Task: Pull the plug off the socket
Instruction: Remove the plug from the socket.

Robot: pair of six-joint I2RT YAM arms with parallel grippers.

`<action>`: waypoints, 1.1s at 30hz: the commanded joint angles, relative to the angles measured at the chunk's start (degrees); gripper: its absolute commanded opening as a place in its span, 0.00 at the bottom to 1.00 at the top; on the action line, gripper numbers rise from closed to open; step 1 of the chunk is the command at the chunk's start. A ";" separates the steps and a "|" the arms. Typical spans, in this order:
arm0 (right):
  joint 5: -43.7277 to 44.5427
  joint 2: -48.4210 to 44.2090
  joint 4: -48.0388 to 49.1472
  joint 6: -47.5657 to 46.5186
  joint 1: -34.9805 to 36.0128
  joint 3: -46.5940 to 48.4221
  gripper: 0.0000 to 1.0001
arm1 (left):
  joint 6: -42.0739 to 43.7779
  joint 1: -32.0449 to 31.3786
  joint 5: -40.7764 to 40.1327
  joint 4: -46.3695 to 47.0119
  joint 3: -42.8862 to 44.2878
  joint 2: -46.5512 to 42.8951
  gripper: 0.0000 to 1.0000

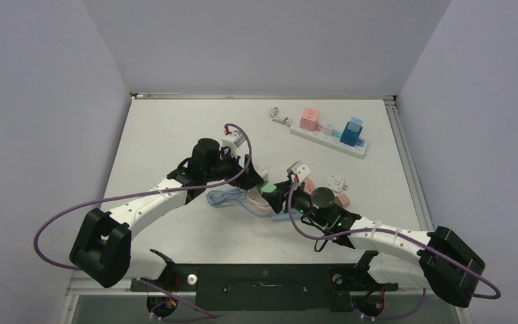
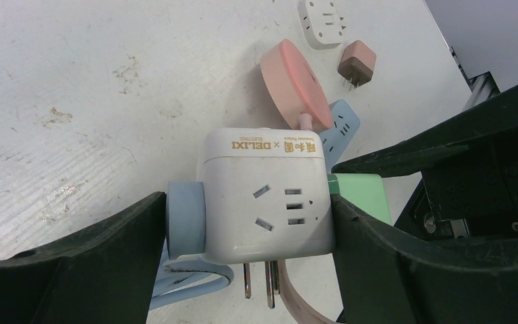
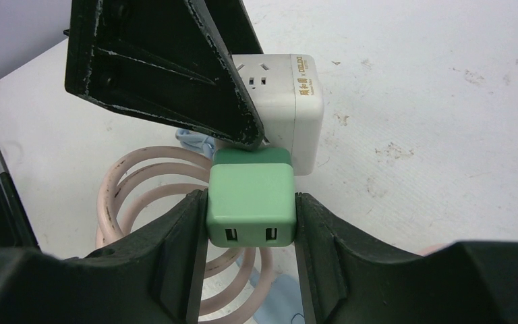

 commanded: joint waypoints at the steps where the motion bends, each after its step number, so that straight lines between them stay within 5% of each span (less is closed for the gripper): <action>1: 9.15 -1.39 0.99 -2.80 1.35 1.57 0.05 | 0.54 3.30 -3.95 -0.71 3.78 0.57 0.00; 8: 7.23 -2.27 2.79 -1.23 0.81 0.41 0.05 | 2.55 3.31 -1.70 -0.16 3.93 -0.09 0.00; 16: -10.32 -1.37 8.41 5.44 -9.59 -1.34 0.05 | 6.86 3.31 11.07 1.73 4.88 -0.63 0.00; 33: -2.29 -0.80 4.47 0.89 -4.58 0.28 0.05 | 4.21 4.19 1.89 -3.81 6.19 2.30 0.00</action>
